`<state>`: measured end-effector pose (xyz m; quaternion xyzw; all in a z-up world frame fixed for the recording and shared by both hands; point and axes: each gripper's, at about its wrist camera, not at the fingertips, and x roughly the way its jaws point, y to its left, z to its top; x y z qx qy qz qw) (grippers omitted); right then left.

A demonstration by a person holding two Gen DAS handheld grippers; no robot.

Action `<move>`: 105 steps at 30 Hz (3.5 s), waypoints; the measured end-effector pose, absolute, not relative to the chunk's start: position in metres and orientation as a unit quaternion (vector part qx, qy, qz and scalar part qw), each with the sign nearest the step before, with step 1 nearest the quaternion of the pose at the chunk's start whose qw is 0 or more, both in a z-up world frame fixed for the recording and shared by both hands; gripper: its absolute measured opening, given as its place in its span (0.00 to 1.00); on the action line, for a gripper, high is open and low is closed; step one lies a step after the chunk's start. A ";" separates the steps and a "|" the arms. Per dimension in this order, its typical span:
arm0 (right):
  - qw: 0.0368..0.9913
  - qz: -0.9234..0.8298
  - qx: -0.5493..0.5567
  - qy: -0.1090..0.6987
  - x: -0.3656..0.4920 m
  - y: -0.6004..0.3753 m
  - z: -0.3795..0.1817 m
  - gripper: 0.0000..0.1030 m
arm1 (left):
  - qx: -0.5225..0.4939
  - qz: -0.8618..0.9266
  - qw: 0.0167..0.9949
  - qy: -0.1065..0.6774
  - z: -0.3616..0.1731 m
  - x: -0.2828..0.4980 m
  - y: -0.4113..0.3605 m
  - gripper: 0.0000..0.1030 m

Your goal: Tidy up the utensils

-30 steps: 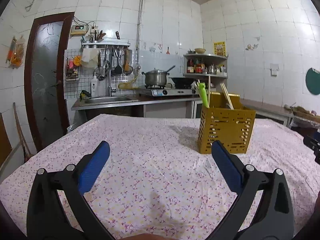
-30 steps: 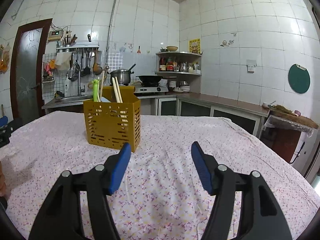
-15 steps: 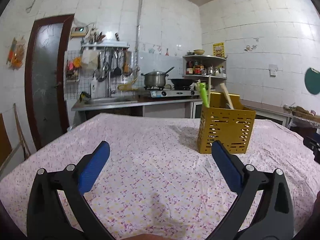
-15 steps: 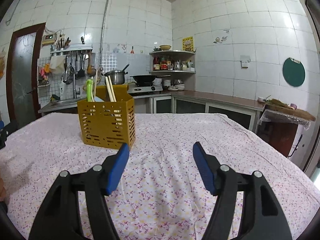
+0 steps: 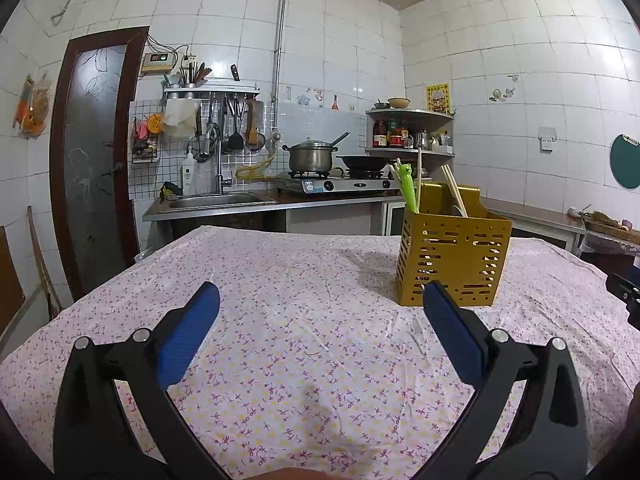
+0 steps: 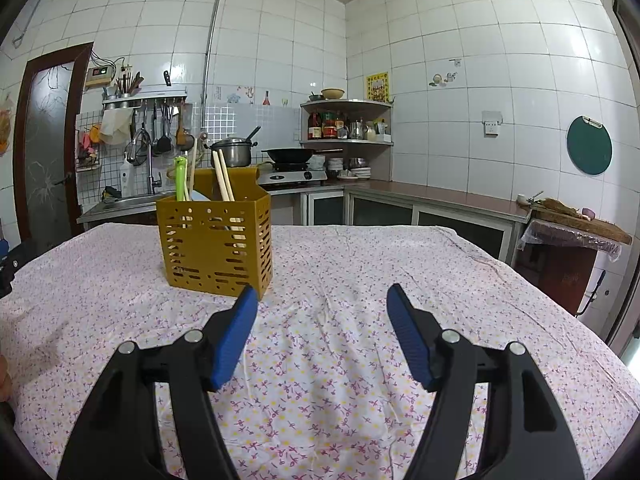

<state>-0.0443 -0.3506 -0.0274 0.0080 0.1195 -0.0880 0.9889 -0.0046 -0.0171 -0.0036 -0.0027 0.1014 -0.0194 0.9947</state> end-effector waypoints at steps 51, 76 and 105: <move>0.989 -0.086 0.009 0.123 -0.043 -0.351 -0.028 0.65 | -0.005 -0.019 0.994 0.106 -0.006 -0.002 -0.014 0.95; 0.988 -0.087 0.010 0.124 -0.042 -0.351 -0.028 0.65 | -0.007 -0.017 0.994 0.105 -0.008 0.000 -0.013 0.95; 0.988 -0.087 0.010 0.125 -0.041 -0.351 -0.028 0.66 | -0.007 -0.017 0.994 0.106 -0.008 0.000 -0.013 0.95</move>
